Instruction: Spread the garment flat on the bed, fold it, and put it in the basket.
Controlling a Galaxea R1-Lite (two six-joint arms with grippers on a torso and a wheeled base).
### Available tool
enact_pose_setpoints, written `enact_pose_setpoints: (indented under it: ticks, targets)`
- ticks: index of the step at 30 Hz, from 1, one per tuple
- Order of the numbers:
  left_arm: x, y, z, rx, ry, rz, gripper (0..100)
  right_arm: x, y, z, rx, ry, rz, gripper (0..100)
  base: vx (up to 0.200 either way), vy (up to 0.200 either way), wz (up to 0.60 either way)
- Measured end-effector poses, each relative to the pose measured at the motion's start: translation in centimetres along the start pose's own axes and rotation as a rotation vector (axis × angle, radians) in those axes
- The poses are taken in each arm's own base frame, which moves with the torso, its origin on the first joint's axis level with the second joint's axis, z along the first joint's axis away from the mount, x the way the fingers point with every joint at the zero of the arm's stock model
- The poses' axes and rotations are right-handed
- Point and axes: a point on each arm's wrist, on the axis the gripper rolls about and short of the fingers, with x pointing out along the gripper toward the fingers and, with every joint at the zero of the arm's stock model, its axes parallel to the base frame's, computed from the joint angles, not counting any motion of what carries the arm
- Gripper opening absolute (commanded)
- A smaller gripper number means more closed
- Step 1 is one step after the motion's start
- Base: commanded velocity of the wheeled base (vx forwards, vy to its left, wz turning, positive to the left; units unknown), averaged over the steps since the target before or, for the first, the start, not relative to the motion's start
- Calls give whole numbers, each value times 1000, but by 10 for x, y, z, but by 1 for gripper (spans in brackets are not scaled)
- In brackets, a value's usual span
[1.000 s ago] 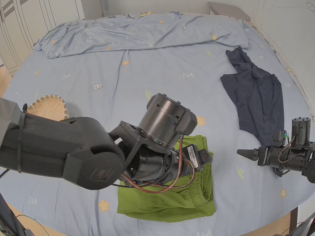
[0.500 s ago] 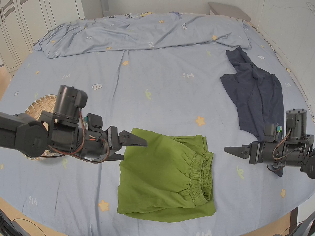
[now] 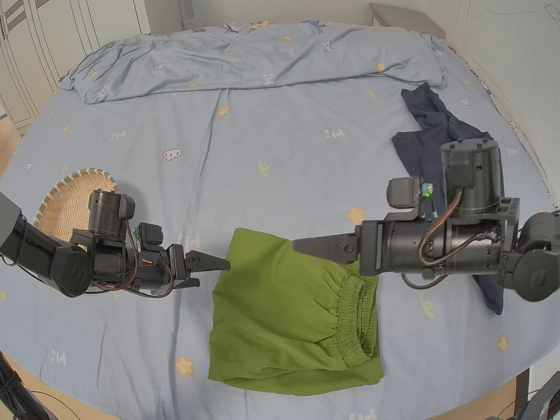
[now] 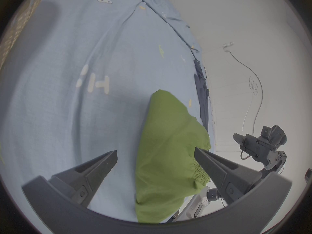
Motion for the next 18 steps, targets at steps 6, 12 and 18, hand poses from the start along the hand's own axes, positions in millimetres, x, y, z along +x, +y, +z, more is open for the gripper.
enact_pose_setpoints:
  ticks: [6,12,18]
  targets:
    - [14,6,-2,9,6,-10,100,27,-1,-23,30,104,19,100,0,0,0]
    - [21,9,-6,3,27,-9,100,46,-4,-51,52,212,16,100,0,0,0]
    - [23,9,-8,1,39,-10,100,56,-29,-70,97,276,-48,100,0,0,0]
